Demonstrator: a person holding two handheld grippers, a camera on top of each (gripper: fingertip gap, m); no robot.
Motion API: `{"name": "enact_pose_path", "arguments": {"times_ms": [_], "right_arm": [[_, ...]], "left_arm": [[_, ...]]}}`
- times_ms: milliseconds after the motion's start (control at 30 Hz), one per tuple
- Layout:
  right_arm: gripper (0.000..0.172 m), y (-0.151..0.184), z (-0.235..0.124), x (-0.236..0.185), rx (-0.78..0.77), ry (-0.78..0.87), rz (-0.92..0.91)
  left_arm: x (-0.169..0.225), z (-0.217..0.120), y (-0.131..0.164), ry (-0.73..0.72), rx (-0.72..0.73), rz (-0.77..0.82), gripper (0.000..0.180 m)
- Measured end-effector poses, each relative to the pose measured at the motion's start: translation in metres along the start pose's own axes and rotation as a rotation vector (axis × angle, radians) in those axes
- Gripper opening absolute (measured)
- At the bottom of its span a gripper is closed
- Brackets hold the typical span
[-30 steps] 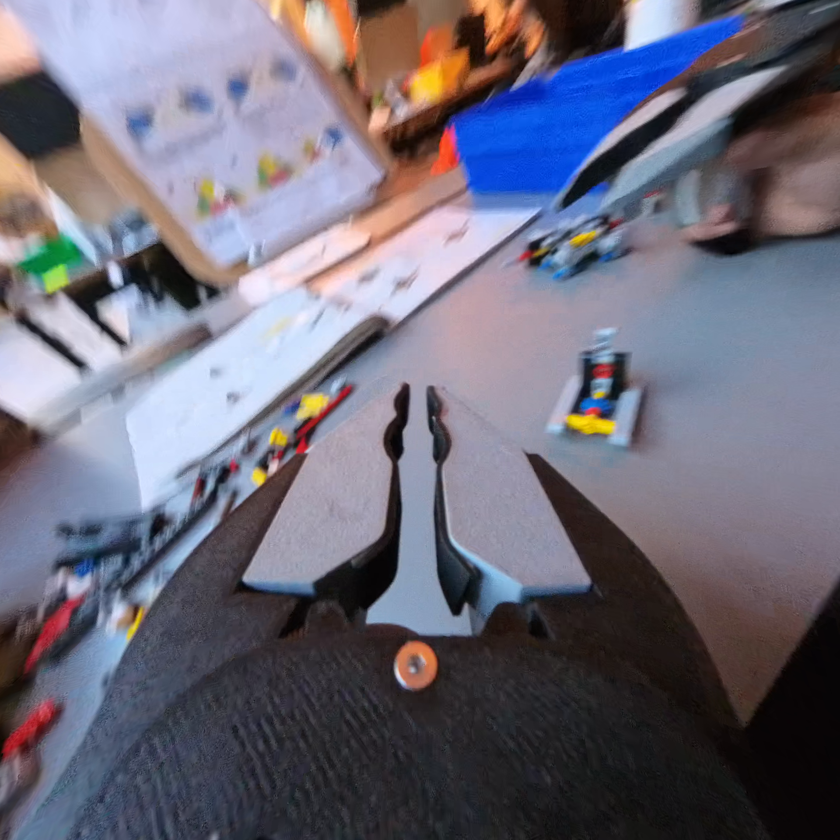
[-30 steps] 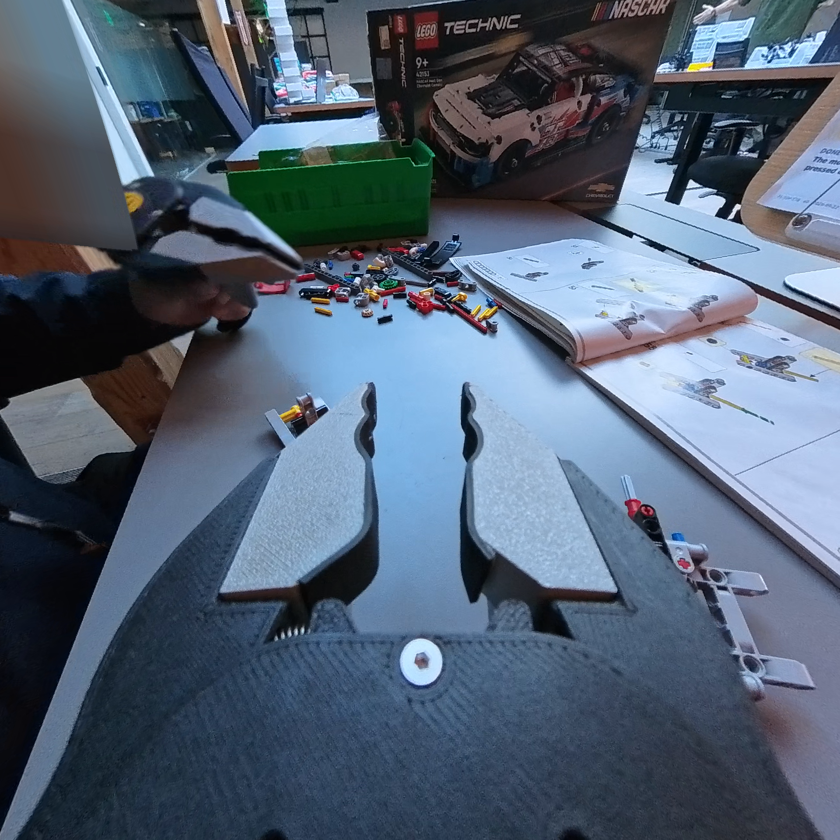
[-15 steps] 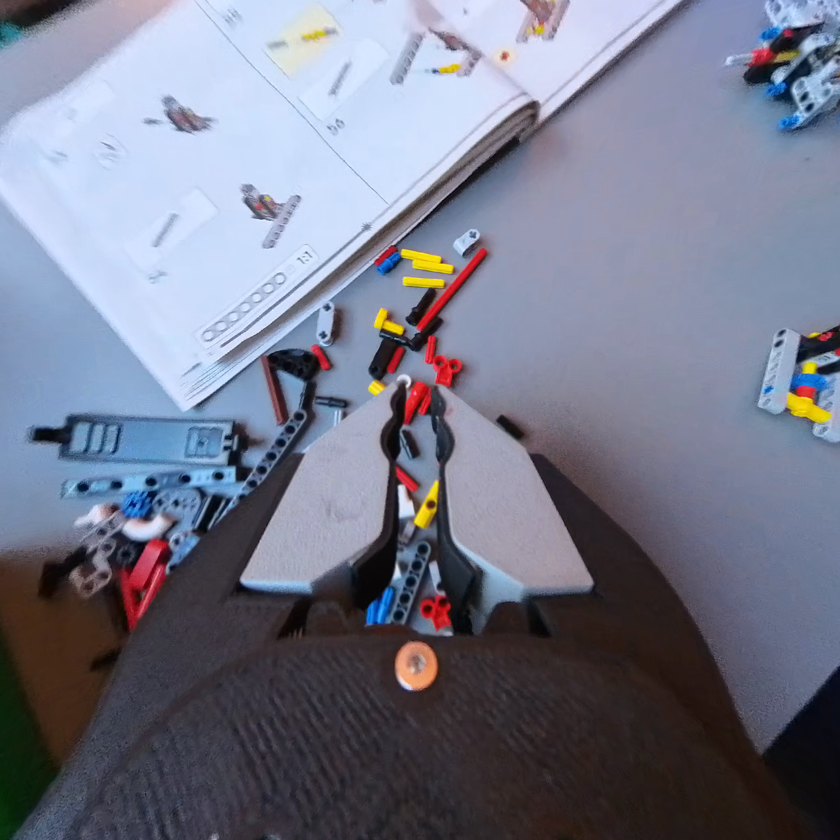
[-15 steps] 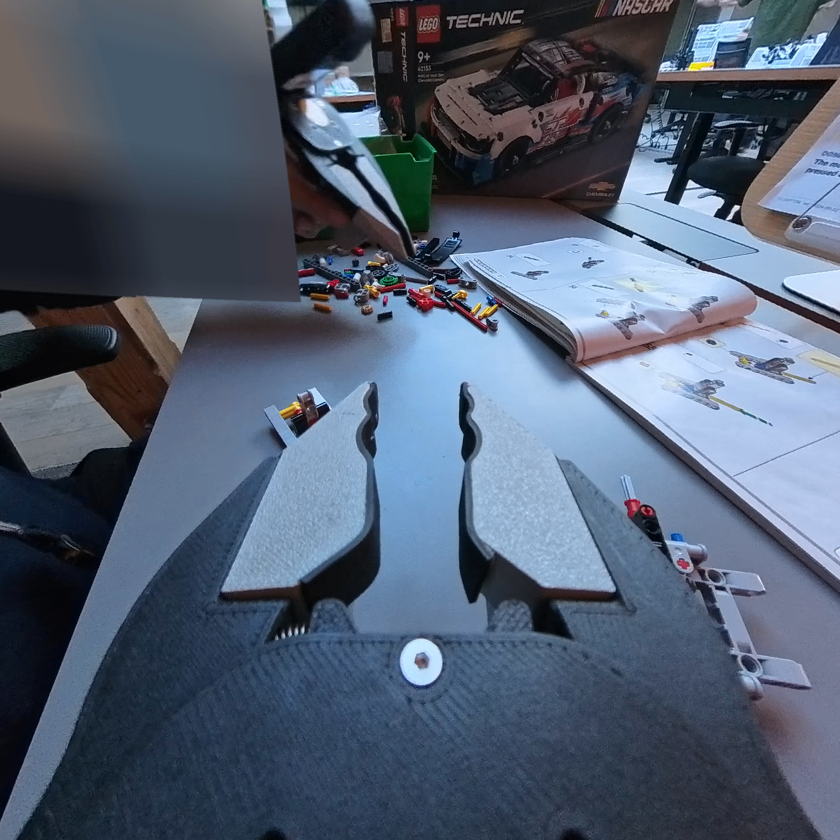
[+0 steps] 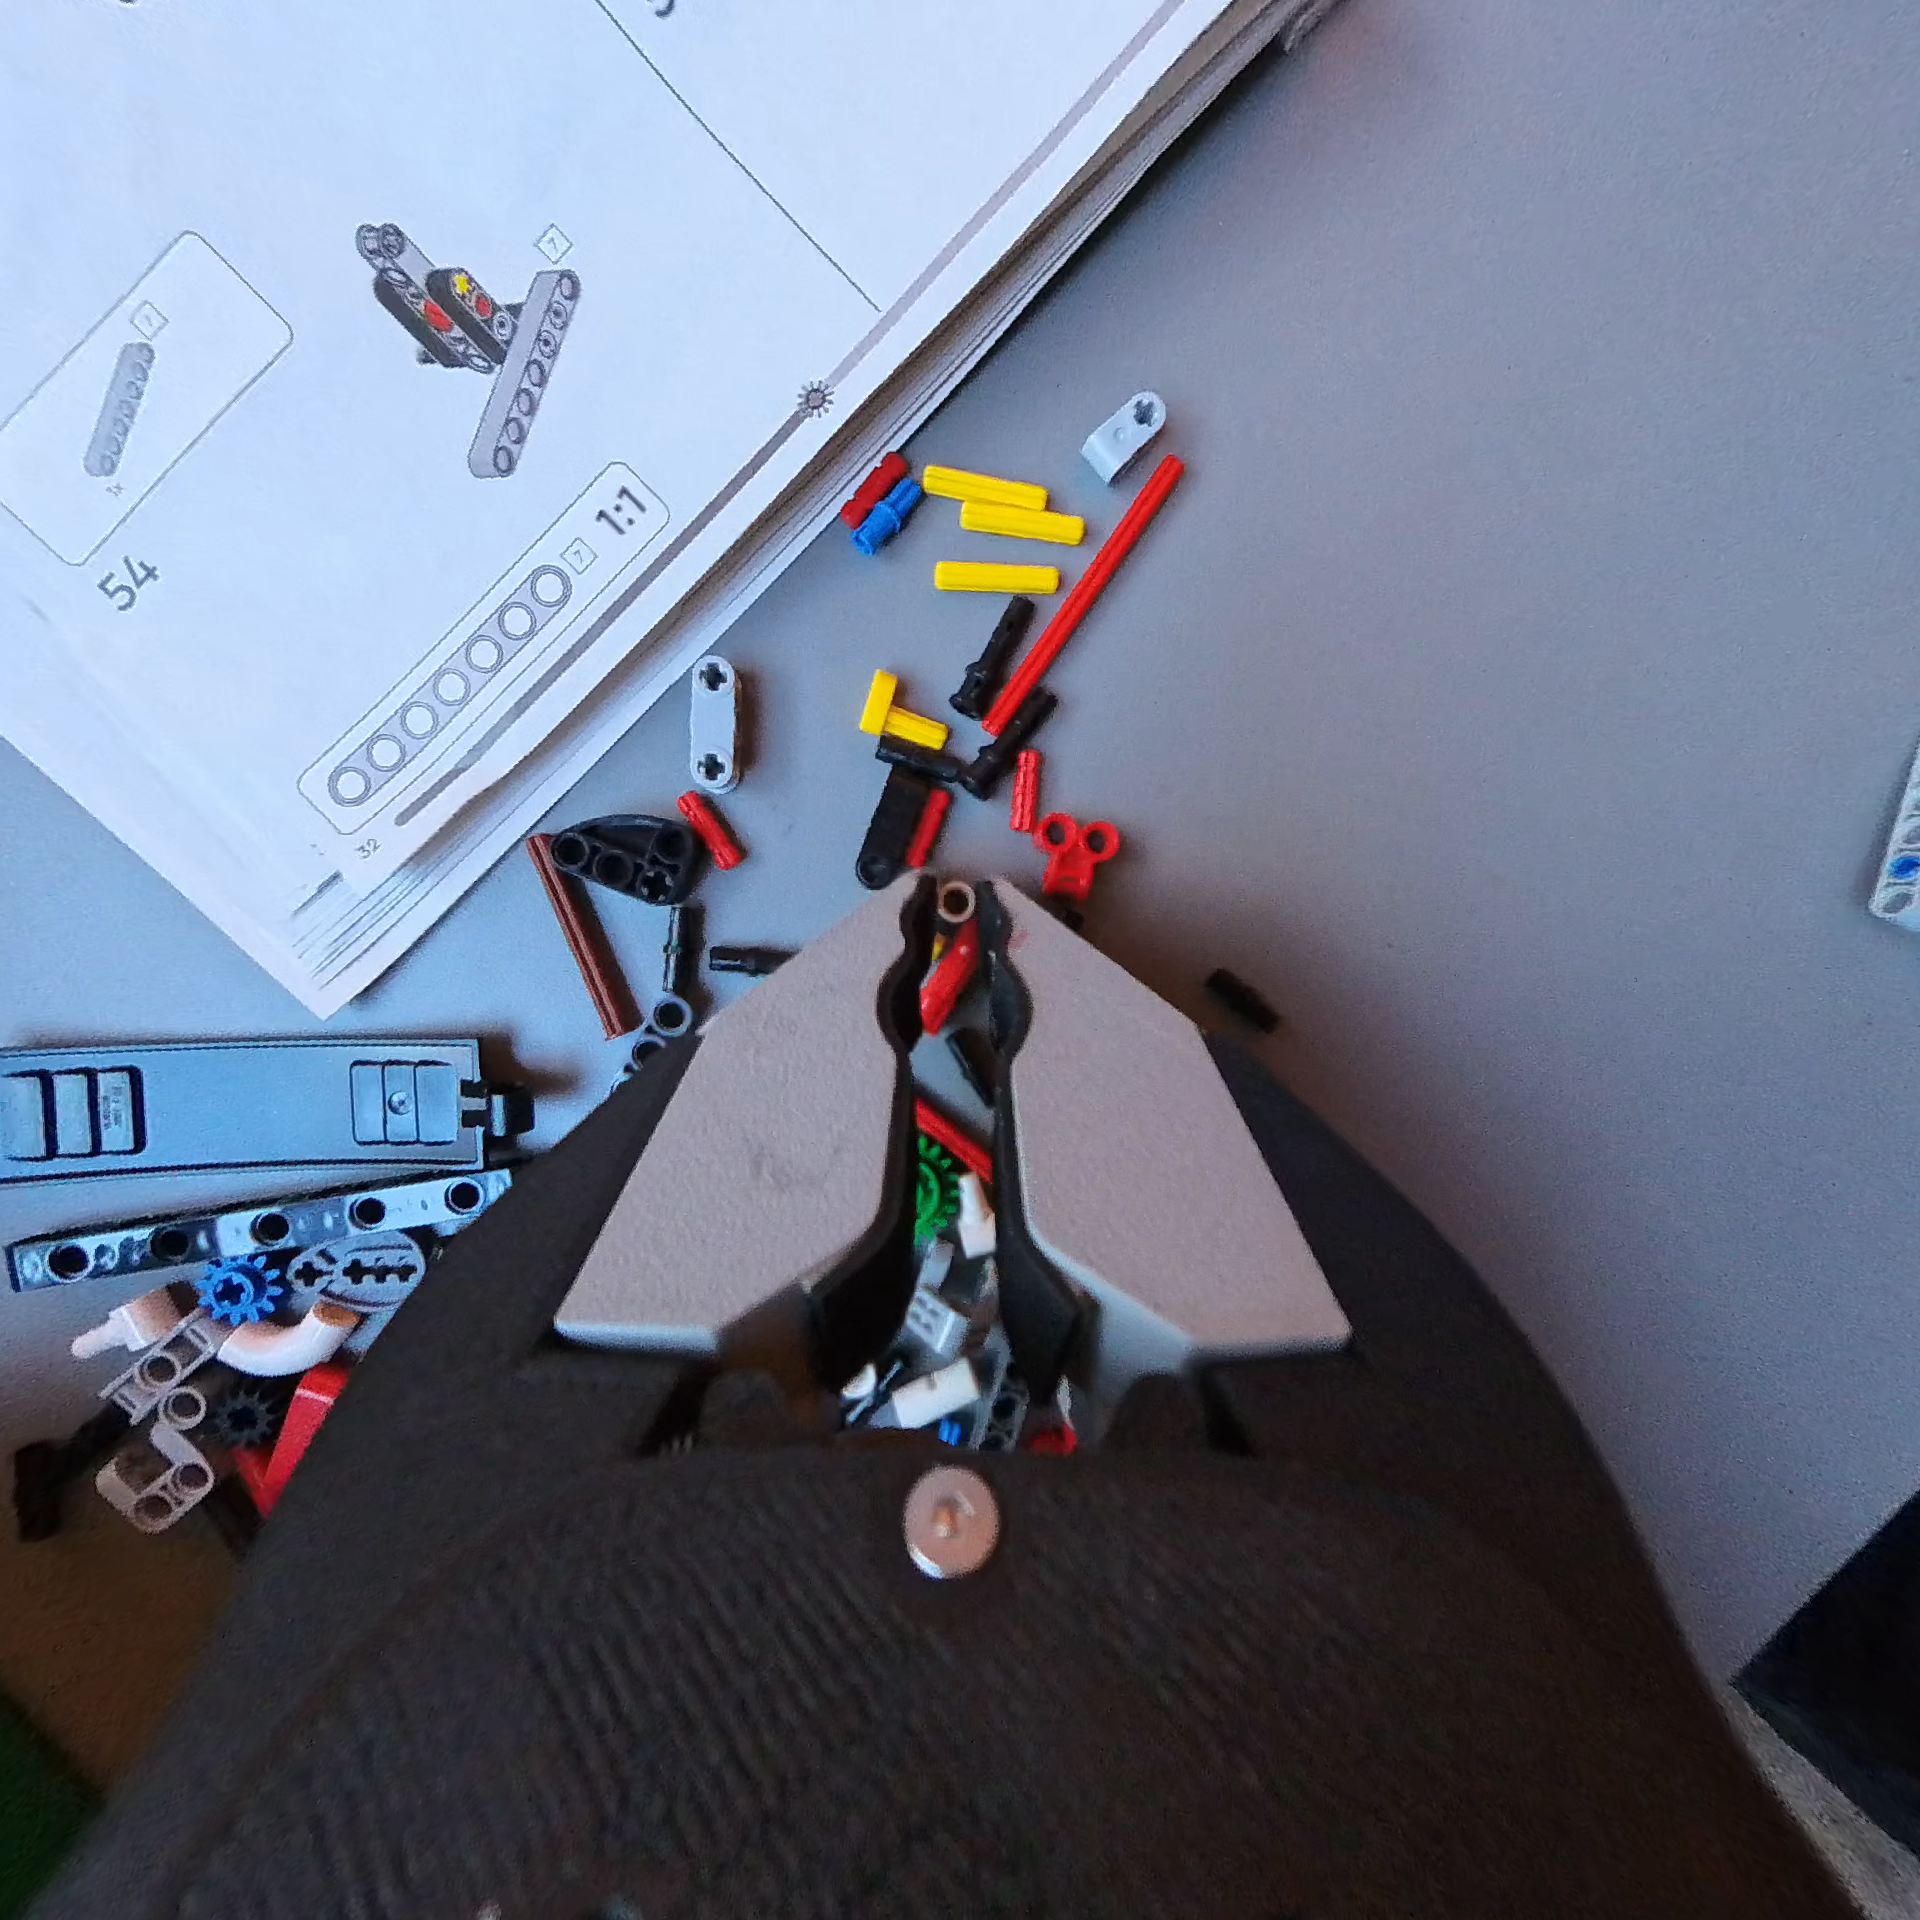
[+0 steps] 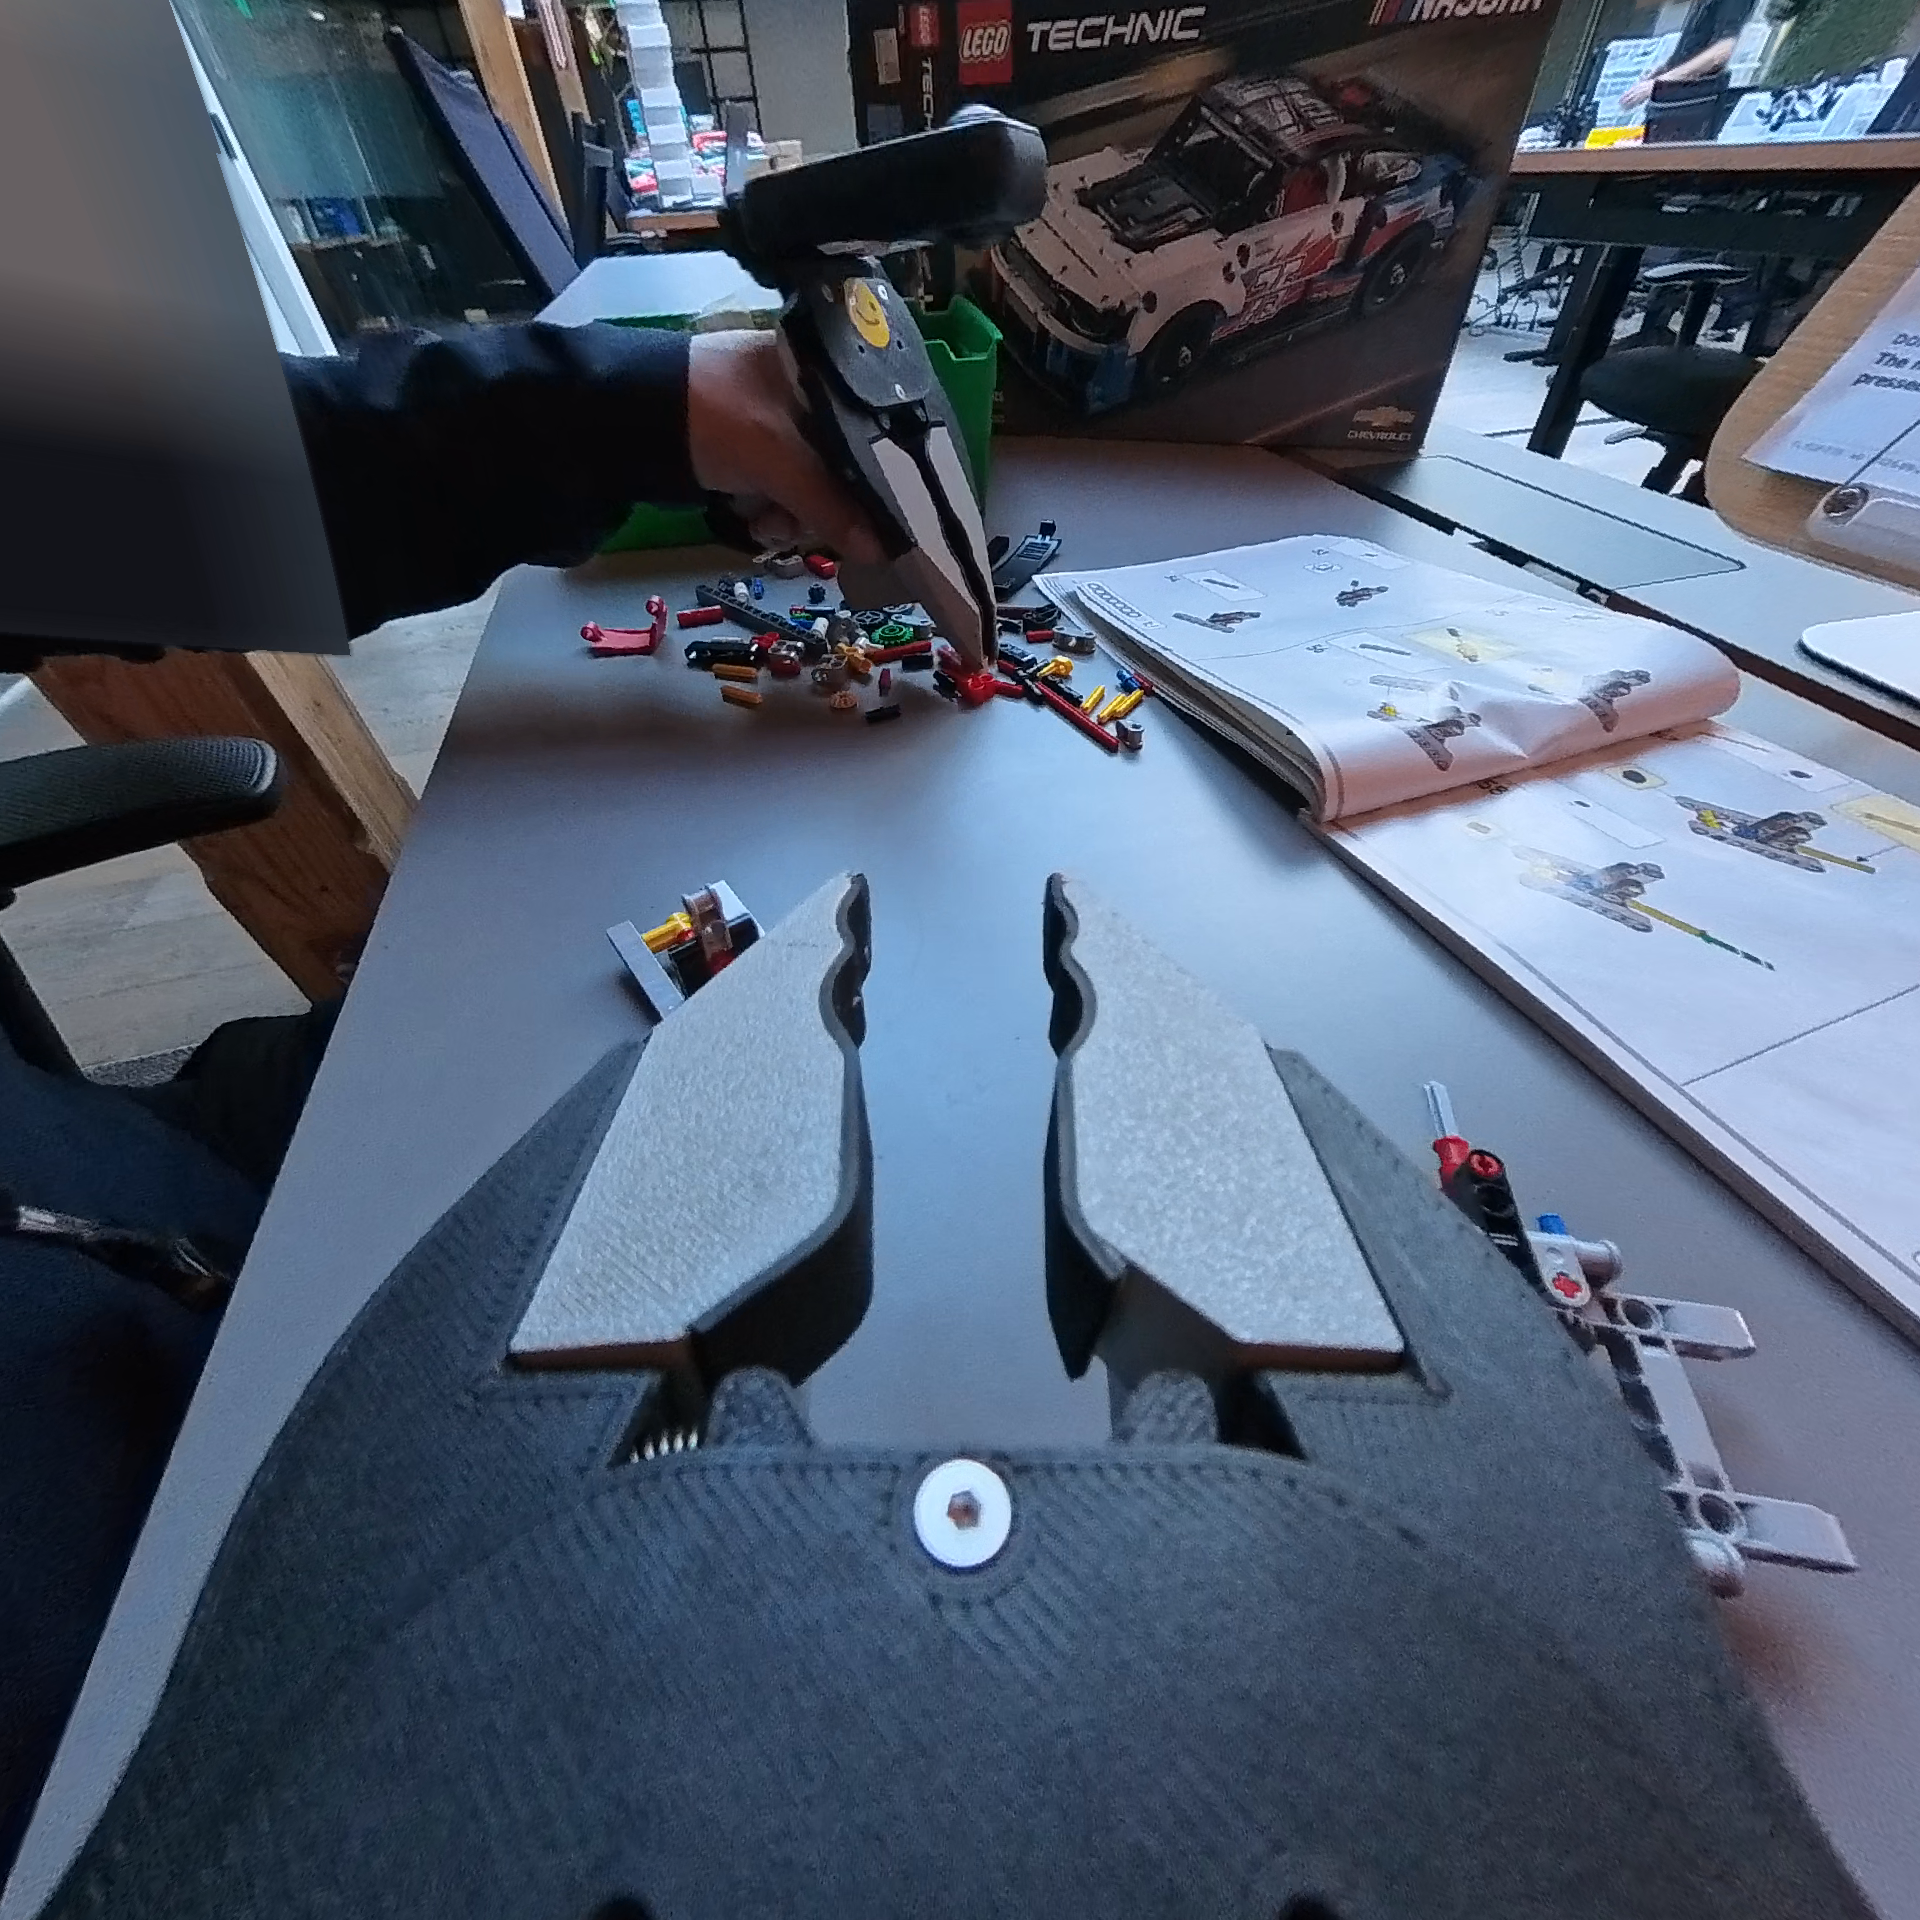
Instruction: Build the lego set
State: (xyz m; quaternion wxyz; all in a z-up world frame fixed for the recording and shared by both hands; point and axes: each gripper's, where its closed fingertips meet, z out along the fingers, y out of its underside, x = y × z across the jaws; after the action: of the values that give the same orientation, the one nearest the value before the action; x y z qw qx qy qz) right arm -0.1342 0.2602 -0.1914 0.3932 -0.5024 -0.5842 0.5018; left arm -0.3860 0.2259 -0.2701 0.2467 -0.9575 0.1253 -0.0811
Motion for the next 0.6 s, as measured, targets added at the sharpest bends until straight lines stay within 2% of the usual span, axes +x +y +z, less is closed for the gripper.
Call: {"name": "enact_pose_path", "arguments": {"times_ms": [100,167,200,300,333,400,600], "right_arm": [[0.030,0.000,0.000,-0.001,-0.004,0.000,-0.007],[0.029,0.001,0.001,-0.001,-0.006,0.001,-0.009],[0.029,0.001,0.001,-0.001,-0.006,0.000,-0.009],[0.029,0.001,0.001,-0.002,-0.008,-0.004,-0.010],[0.029,0.001,0.001,-0.002,-0.009,-0.004,-0.010],[0.029,0.001,0.001,-0.003,-0.010,-0.010,-0.009],[0.029,0.001,0.003,-0.006,-0.012,-0.026,0.000]], "left_arm": [[0.009,-0.008,-0.004,0.106,0.072,-0.008,0.005],[0.024,-0.023,-0.015,0.252,0.193,-0.018,0.005],[0.034,-0.034,-0.022,0.312,0.276,0.042,0.005],[0.069,-0.082,-0.044,0.219,0.680,0.454,0.004],[0.081,-0.096,-0.047,0.169,0.769,0.551,0.004],[0.105,-0.108,-0.044,0.129,0.806,0.665,0.004],[0.159,-0.114,-0.040,0.059,0.888,0.965,0.005]]}}
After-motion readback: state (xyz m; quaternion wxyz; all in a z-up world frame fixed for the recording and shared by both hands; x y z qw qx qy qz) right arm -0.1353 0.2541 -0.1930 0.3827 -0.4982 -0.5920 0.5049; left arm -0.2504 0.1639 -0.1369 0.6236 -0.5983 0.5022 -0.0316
